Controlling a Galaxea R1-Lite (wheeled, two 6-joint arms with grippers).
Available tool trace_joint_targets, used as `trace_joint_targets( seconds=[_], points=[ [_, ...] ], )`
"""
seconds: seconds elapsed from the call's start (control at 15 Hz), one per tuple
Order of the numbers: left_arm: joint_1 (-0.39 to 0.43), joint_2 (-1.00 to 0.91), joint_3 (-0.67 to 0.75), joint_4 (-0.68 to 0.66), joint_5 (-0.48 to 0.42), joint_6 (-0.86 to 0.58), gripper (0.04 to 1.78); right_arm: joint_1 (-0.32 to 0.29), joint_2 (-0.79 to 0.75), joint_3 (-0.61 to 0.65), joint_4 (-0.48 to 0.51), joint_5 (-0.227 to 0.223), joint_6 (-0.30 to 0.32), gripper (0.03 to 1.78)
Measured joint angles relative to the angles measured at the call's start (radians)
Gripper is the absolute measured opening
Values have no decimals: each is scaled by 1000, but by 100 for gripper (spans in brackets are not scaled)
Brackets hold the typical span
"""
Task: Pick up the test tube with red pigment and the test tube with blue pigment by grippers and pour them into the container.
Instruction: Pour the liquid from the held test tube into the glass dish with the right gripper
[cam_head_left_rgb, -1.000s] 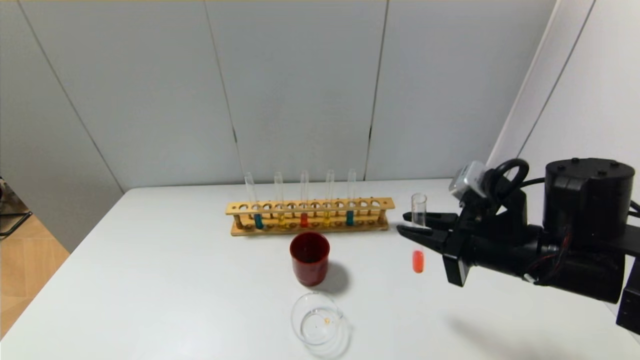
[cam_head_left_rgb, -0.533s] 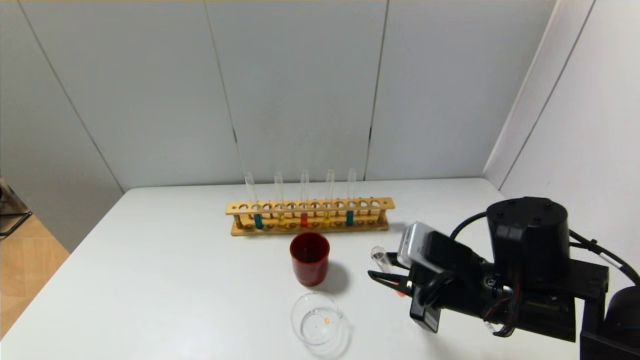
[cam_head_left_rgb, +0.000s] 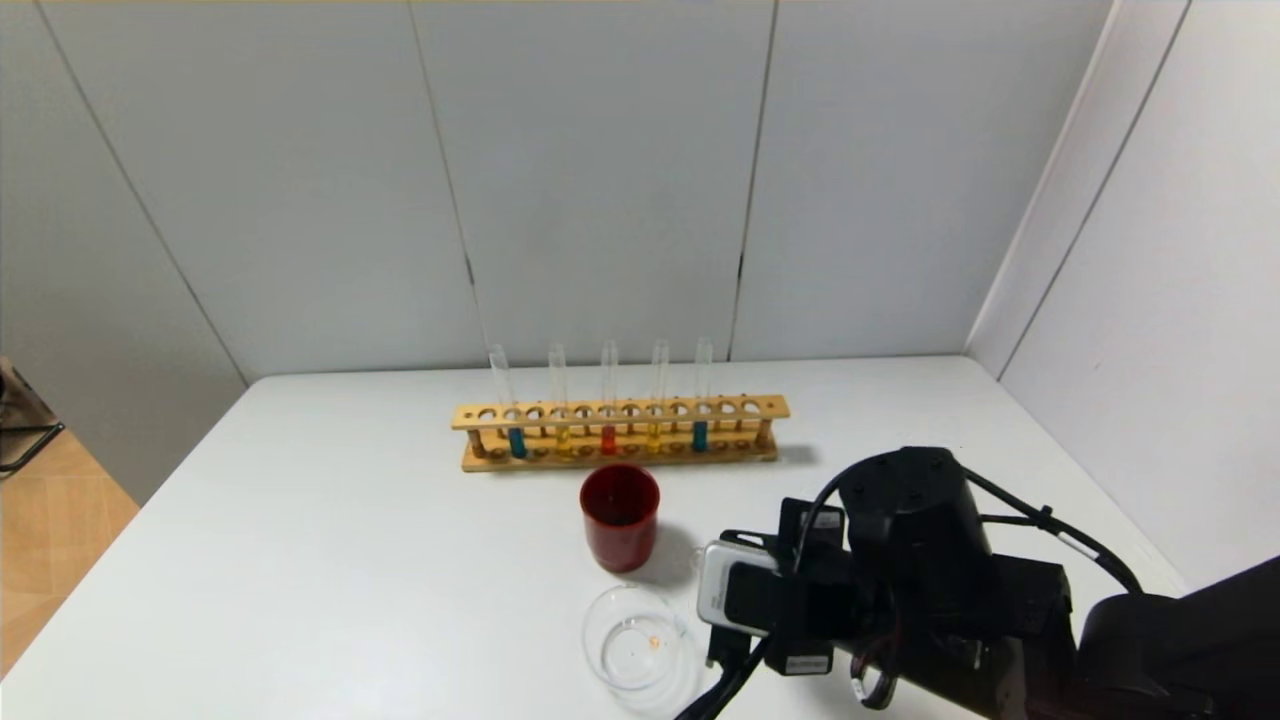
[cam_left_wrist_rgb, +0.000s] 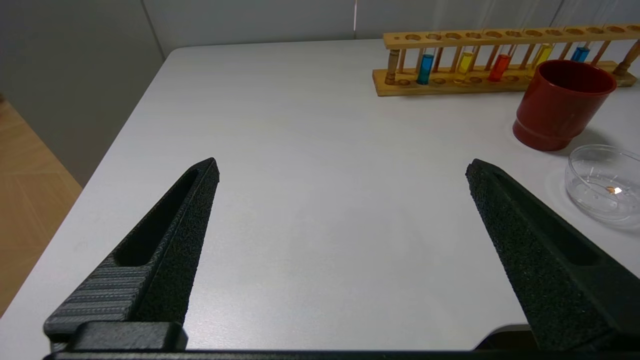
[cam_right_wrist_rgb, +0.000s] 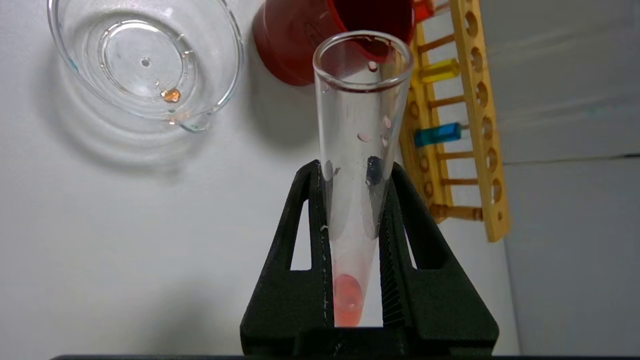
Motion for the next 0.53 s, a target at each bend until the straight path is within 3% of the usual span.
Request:
trace_joint_targets(
  seconds=[0.13,0.33,0.53],
  points=[
    [0,0,0,0,0,0,175,21,27,-61,63,-26,-18,35],
    [0,0,0,0,0,0,175,46,46,-156,233,-49,-38,35],
    [0,0,0,0,0,1,175,51,57,-208,354,-53,-111,35]
  ],
)
